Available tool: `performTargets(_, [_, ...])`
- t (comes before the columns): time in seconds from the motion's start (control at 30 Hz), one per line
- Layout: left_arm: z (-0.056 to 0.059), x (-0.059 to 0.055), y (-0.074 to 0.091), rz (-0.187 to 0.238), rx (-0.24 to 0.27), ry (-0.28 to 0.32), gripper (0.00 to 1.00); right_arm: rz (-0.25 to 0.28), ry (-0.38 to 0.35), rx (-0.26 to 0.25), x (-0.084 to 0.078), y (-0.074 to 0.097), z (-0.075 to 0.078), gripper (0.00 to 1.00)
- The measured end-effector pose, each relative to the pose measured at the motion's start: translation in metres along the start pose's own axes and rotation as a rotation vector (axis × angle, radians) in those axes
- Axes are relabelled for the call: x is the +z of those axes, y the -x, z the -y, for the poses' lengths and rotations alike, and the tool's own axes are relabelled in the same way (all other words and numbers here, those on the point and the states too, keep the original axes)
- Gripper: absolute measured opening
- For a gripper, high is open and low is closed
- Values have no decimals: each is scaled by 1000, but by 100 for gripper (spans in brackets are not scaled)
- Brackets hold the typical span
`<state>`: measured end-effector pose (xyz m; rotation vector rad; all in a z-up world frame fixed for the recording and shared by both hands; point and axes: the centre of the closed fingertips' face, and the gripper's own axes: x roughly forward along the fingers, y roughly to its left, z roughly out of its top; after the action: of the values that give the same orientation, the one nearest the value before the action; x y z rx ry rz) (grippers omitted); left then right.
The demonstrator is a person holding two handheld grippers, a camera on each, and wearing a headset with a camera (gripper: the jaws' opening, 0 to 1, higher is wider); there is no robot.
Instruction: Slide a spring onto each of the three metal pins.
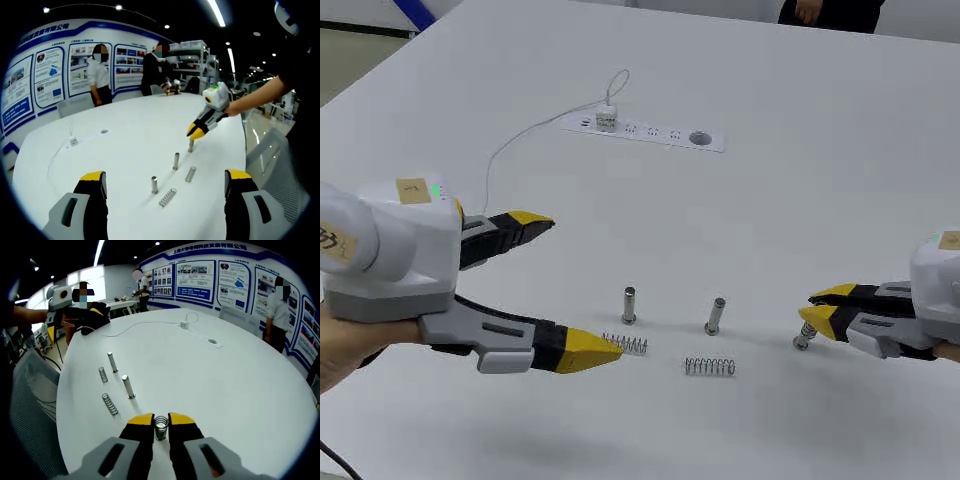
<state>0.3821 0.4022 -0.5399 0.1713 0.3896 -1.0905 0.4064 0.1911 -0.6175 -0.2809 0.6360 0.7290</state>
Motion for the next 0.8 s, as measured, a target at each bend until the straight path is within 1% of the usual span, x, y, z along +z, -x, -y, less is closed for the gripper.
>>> performTargets(0.37, [-2, -3, 2, -12, 8, 3, 100, -26, 8, 3, -8, -6, 0, 11])
performTargets(0.5, [-2, -3, 2, -10, 7, 5, 100, -27, 4, 4, -9, -7, 0, 11])
performTargets(0.8, [-2, -3, 1, -12, 4, 5, 100, -48, 11, 9, -16, -9, -3, 11])
